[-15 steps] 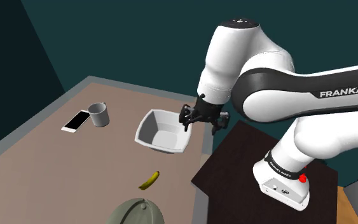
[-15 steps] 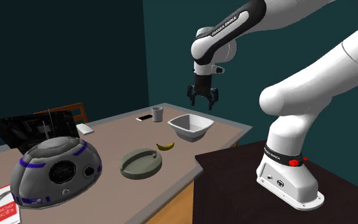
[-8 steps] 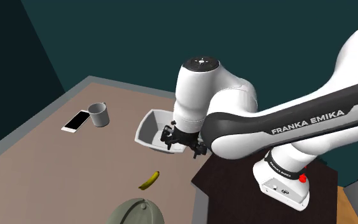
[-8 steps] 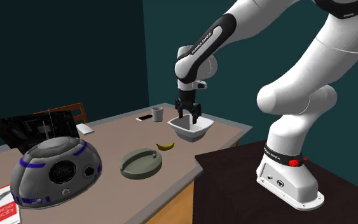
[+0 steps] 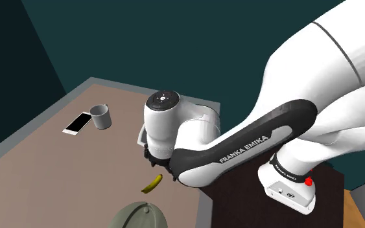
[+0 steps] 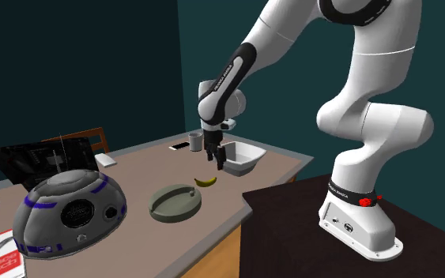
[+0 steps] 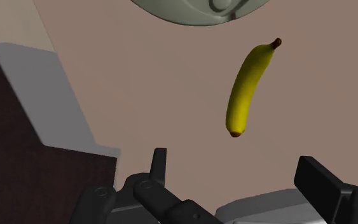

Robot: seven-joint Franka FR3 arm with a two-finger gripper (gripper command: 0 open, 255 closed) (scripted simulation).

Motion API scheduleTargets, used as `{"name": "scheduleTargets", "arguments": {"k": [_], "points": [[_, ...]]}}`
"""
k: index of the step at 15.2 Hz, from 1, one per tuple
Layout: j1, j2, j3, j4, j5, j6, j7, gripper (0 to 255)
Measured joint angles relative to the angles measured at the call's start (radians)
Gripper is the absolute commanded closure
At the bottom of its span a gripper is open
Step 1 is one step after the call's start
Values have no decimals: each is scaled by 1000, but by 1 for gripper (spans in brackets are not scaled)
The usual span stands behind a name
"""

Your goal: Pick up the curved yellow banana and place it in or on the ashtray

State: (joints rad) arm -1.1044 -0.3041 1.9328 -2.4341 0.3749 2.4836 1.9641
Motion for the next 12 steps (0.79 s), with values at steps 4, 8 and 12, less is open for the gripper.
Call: {"name": "scheduleTargets", "arguments": {"k": [4,8,12], "points": [[-242,-185,241,141,217,-28,-4,0],[-334,-279,334,212,307,-32,-5,0],[-382,-325,388,227,358,-4,-38,0]]}}
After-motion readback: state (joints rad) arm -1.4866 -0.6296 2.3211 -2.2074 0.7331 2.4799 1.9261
